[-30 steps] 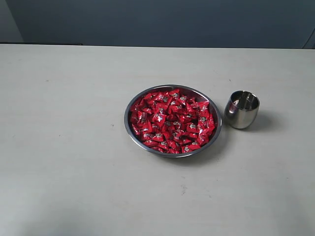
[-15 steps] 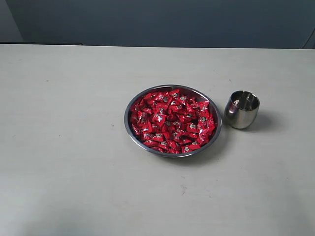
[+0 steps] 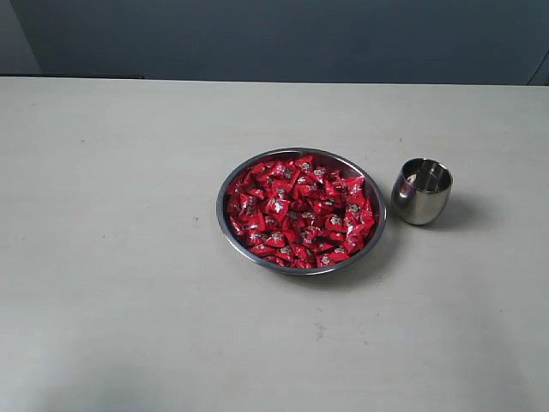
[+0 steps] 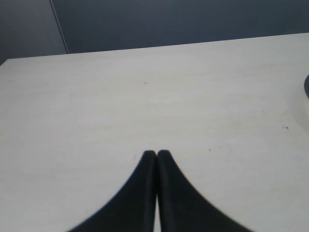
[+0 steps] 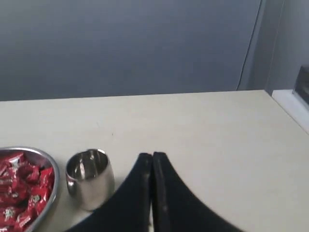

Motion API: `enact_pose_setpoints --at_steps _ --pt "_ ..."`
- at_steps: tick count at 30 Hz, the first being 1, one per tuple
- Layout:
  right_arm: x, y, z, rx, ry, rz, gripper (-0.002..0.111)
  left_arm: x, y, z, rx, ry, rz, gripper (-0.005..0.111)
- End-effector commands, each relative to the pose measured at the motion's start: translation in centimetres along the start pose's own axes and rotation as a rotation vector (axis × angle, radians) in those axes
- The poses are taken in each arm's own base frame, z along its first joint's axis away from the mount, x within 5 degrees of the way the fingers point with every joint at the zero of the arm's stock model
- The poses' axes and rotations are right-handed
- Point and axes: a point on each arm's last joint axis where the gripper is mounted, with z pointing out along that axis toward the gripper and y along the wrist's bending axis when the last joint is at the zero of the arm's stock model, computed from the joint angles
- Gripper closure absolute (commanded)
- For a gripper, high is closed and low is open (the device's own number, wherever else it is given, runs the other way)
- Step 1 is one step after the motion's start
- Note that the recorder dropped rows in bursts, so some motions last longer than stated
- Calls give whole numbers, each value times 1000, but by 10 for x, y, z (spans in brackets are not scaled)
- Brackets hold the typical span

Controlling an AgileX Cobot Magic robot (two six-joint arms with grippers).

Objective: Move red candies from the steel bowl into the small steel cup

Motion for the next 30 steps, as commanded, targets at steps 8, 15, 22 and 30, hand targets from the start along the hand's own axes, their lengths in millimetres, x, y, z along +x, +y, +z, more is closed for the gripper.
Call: enact_pose_setpoints --at_steps 8,15,22,30 --pt "-80 1 8 6 -87 -5 109 -3 0 -1 4 -18 2 106" --pt "-85 1 5 6 -106 -6 109 -3 0 -1 4 -18 2 106" --pt "-86 2 5 -12 -108 40 109 -3 0 -1 4 -18 2 106" --pt "-87 2 5 -11 -126 48 109 -3 0 -1 4 -18 2 106"
